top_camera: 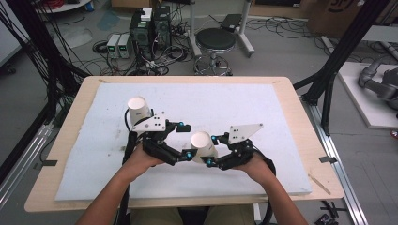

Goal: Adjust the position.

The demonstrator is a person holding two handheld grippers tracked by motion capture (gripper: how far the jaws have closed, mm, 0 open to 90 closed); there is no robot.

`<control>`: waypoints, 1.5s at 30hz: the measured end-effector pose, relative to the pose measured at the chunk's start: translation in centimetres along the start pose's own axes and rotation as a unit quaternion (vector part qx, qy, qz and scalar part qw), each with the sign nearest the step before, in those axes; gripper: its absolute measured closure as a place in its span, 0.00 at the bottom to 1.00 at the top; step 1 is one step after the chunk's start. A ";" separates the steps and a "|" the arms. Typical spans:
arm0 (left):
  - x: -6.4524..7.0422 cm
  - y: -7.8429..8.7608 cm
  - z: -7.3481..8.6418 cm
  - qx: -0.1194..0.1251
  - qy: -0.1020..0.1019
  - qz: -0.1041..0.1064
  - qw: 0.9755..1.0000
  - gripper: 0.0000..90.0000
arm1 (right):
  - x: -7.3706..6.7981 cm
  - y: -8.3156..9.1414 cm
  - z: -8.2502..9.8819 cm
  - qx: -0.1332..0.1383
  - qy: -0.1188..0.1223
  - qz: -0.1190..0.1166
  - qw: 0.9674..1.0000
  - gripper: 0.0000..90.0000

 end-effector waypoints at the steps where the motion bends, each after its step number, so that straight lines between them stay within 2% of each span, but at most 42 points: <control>1: 0.0 0.2 0.0 -0.002 0.000 -0.001 1.000 0.14 | 0.0 0.0 0.1 -0.006 0.001 0.000 1.000 0.43; 6: 0.1 0.7 0.1 -0.017 -0.001 -0.005 1.000 0.15 | 0.0 0.2 0.4 -0.033 0.013 0.000 0.999 0.43; 15: 0.3 1.0 0.1 -0.032 -0.001 -0.006 0.999 0.15 | 0.5 0.7 0.1 -0.057 0.034 0.004 0.998 0.43; 24: 0.3 0.4 0.4 -0.067 -0.001 -0.004 0.998 0.15 | 0.5 0.5 -0.1 -0.103 0.067 0.003 0.992 0.43; 28: 0.4 -0.3 0.8 -0.092 -0.001 0.002 0.996 0.15 | 0.1 0.1 -0.7 -0.130 0.088 -0.005 0.988 0.43; 29: 0.4 -0.3 0.8 -0.092 -0.001 0.002 0.996 0.15 | 0.1 0.1 -0.7 -0.130 0.088 -0.005 0.988 0.43; 34: 0.4 -0.6 1.0 -0.106 -0.001 0.007 0.994 0.15 | -0.2 -0.3 -1.1 -0.157 0.109 -0.011 0.981 0.43; 39: 0.4 -0.8 1.2 -0.121 0.000 0.010 0.993 0.16 | -0.5 -0.6 -1.4 -0.184 0.133 -0.014 0.974 0.43; 41: 0.4 -1.0 1.3 -0.128 -0.001 0.013 0.992 0.16 | -0.6 -0.6 -1.5 -0.187 0.134 -0.016 0.973 0.43; 42: 0.4 -1.1 1.4 -0.132 -0.003 0.014 0.991 0.16 | -0.6 -0.7 -1.5 -0.190 0.136 -0.018 0.972 0.43; 43: 0.4 -1.1 1.4 -0.135 -0.002 0.015 0.991 0.17 | -0.7 -0.8 -1.6 -0.200 0.140 -0.021 0.970 0.42; 45: 0.4 -1.2 1.5 -0.139 -0.004 0.020 0.990 0.18 | -0.7 -0.9 -1.6 -0.203 0.142 -0.020 0.969 0.42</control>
Point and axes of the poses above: each handheld gripper's, and its own axes: y roughly backward along the jaws, z roughly out of its underside, x roughly to its right, the point moved 6 cm from there along -y, roughly forward along the jaws, and after that the axes turned 11 degrees about z, right-handed, at the moved point
